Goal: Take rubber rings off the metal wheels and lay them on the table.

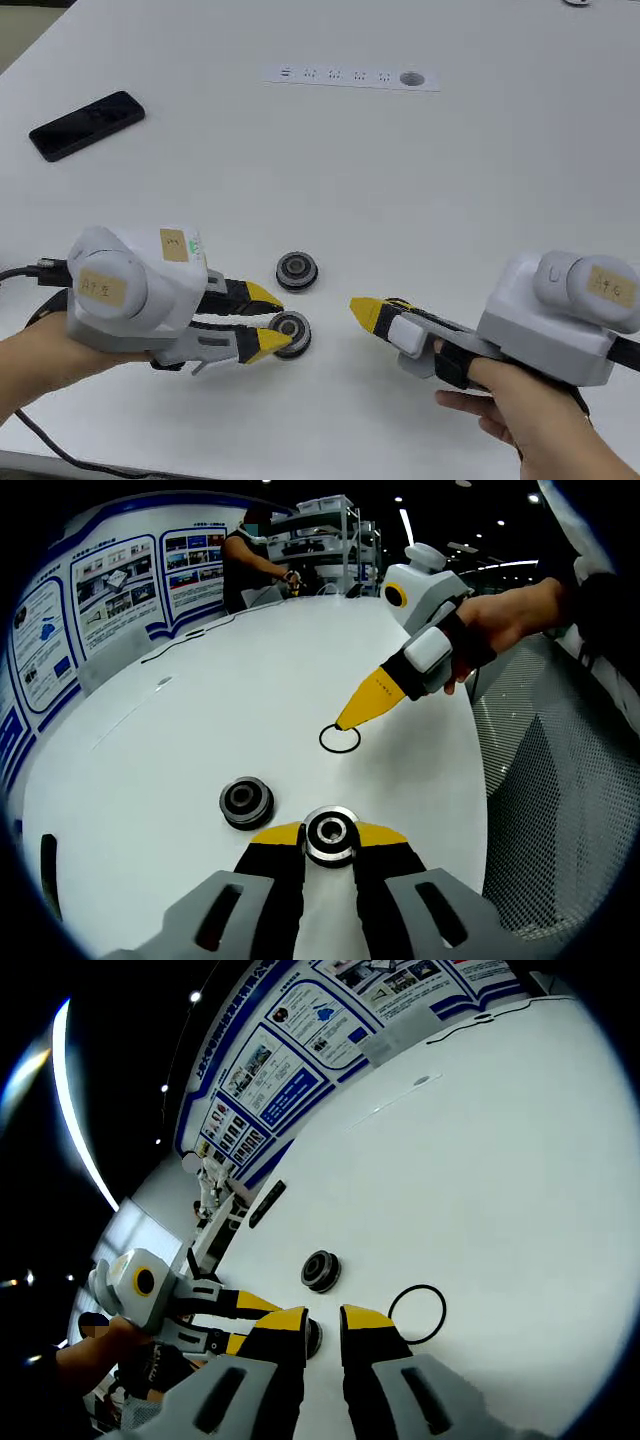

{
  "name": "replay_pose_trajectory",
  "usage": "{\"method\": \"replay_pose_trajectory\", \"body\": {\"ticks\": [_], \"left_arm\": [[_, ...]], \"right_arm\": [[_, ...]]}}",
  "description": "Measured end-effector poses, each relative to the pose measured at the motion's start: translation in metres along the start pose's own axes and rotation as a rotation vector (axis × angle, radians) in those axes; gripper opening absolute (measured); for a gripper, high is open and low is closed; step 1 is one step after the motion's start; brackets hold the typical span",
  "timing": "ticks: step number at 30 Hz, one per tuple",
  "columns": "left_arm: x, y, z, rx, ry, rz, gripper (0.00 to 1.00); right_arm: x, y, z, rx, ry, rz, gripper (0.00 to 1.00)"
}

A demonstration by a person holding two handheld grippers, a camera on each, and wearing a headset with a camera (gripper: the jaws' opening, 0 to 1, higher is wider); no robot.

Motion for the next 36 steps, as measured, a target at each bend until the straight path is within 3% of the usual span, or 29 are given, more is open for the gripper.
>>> {"method": "replay_pose_trajectory", "body": {"ticks": [7, 9, 11, 24, 30, 36], "left_arm": [[0.003, -0.004, -0.002, 0.009, 0.017, -0.021, 0.17], [0.003, -0.006, -0.007, 0.016, 0.045, -0.034, 0.18], [0.004, -0.002, -0.002, -0.003, 0.021, -0.026, 0.17], [0.009, 0.004, 0.000, 0.029, 0.047, -0.053, 0.13], [0.008, 0.004, -0.003, 0.031, 0.033, -0.057, 0.13], [0.008, 0.001, -0.002, 0.026, 0.029, -0.064, 0.12]], "right_arm": [[-0.001, -0.001, 0.004, 0.015, -0.016, -0.003, 0.14], [-0.001, -0.001, 0.005, 0.021, -0.018, -0.004, 0.14], [-0.001, -0.001, 0.004, 0.020, -0.018, -0.003, 0.14], [0.002, 0.005, 0.001, 0.047, -0.009, 0.021, 0.13], [0.006, 0.005, -0.005, 0.129, 0.001, 0.062, 0.14], [0.015, 0.014, -0.022, 0.124, 0.046, 0.099, 0.21]]}}
Point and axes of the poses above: the centre of the closed fingertips' face, and the gripper's own axes: x roughly forward along the fingers, y roughly to its left, z roughly out of its top, the point moved 1 cm from there along -x, roughly backward along the fingers
